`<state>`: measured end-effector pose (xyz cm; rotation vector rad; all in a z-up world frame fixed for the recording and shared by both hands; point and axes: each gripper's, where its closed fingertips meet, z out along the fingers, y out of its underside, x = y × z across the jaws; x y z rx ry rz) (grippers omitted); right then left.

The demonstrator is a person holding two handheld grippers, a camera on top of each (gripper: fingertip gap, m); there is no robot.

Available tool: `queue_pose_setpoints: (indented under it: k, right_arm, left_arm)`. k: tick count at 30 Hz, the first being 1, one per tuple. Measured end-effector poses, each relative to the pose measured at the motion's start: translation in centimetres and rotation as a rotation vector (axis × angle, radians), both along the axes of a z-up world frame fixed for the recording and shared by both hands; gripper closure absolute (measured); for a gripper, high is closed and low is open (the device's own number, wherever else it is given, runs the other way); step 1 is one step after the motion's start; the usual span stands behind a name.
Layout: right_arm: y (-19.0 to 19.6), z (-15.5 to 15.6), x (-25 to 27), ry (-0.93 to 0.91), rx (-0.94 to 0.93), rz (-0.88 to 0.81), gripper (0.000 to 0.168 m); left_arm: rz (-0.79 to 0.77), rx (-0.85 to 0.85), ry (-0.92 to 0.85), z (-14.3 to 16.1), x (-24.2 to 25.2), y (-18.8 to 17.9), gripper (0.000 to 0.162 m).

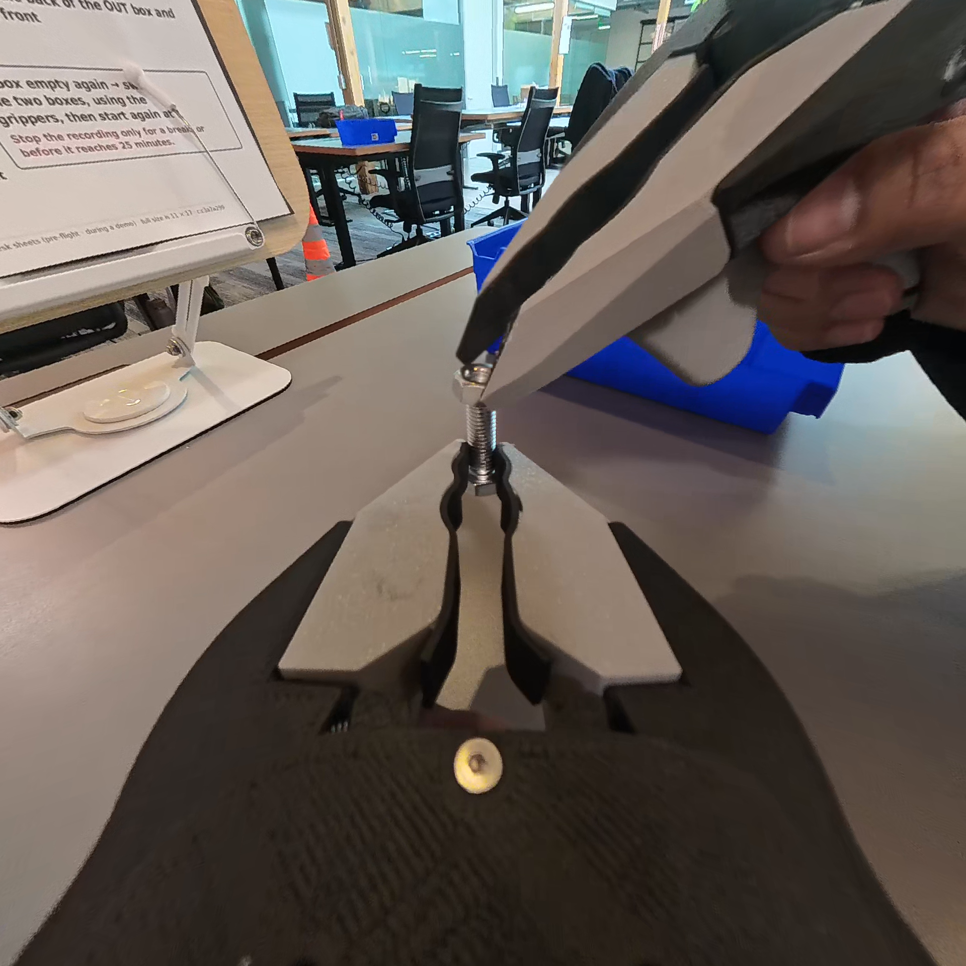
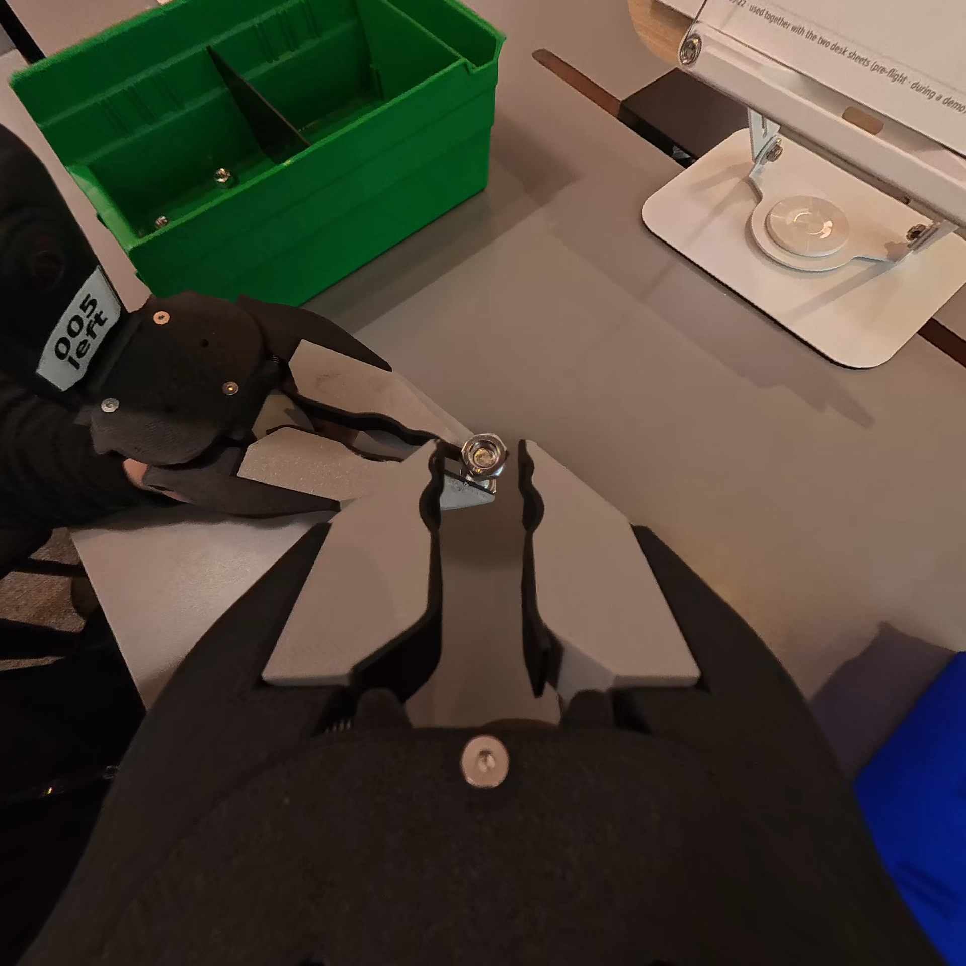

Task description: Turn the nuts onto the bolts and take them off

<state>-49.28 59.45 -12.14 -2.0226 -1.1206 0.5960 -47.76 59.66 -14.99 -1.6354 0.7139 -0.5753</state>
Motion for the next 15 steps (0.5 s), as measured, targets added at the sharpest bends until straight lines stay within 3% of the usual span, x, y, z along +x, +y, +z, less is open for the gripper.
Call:
queue_pose_setpoints:
  k: [8, 15]
  right_arm:
    - [-1.0, 2.5, 0.4, 0.075, 0.082, 0.132, 0.135]
    - [-3.3, 3.8, 2.3, 0.274, 0.059, 0.335, 0.131]
  left_arm:
    - [-0.061, 0.018, -0.013, 0.4, 0.5, -0.6, 0.155]
    - [-0.363, -0.005, -0.107, 1.3, 2.4, -3.9, 0.155]
